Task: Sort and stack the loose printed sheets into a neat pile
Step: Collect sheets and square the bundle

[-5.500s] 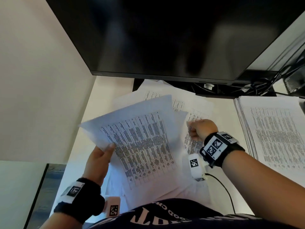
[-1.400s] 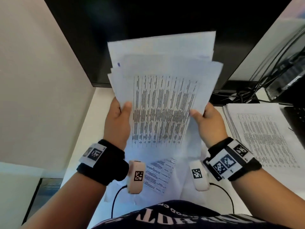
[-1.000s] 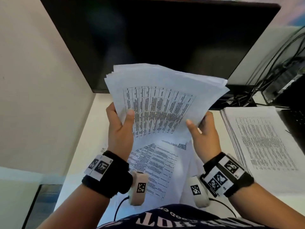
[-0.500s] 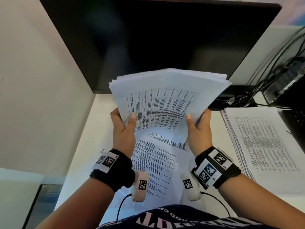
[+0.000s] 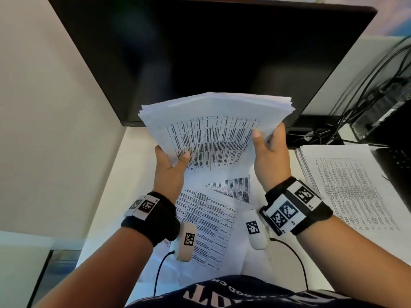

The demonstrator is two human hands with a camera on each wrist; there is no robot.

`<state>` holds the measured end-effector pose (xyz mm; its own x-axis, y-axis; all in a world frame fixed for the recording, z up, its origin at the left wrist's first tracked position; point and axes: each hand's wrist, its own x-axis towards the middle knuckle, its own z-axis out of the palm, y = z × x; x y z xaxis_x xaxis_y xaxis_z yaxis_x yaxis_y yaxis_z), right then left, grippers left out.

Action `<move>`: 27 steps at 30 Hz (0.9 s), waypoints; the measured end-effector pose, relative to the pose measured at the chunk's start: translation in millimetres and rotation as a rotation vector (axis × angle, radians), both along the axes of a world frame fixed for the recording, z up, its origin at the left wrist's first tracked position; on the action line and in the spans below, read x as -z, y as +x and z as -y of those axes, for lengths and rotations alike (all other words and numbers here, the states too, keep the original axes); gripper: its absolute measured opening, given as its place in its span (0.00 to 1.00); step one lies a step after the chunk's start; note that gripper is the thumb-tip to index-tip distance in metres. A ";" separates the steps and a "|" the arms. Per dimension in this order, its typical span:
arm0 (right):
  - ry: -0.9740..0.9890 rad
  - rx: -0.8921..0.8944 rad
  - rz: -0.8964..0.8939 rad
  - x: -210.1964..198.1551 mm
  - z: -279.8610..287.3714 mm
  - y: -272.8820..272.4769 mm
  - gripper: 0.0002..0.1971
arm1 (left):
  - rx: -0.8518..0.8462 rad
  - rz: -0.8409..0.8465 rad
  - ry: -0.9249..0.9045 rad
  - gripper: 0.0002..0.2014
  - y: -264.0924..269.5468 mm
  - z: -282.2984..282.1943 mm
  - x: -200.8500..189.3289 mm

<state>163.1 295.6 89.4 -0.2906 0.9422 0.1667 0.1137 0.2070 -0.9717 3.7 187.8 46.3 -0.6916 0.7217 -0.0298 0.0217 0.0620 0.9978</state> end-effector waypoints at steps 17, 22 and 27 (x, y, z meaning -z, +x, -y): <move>-0.098 0.036 0.238 1.0 -5.4 52.8 0.12 | -0.044 -0.125 0.087 0.15 22.4 -5.5 -46.3; -0.205 0.019 0.297 13.4 2.4 84.3 0.09 | 0.075 0.000 -0.087 0.20 39.6 1.2 -32.6; -0.251 -0.024 0.391 24.9 6.3 128.8 0.06 | 0.115 -0.130 -0.267 0.19 73.6 6.5 -22.4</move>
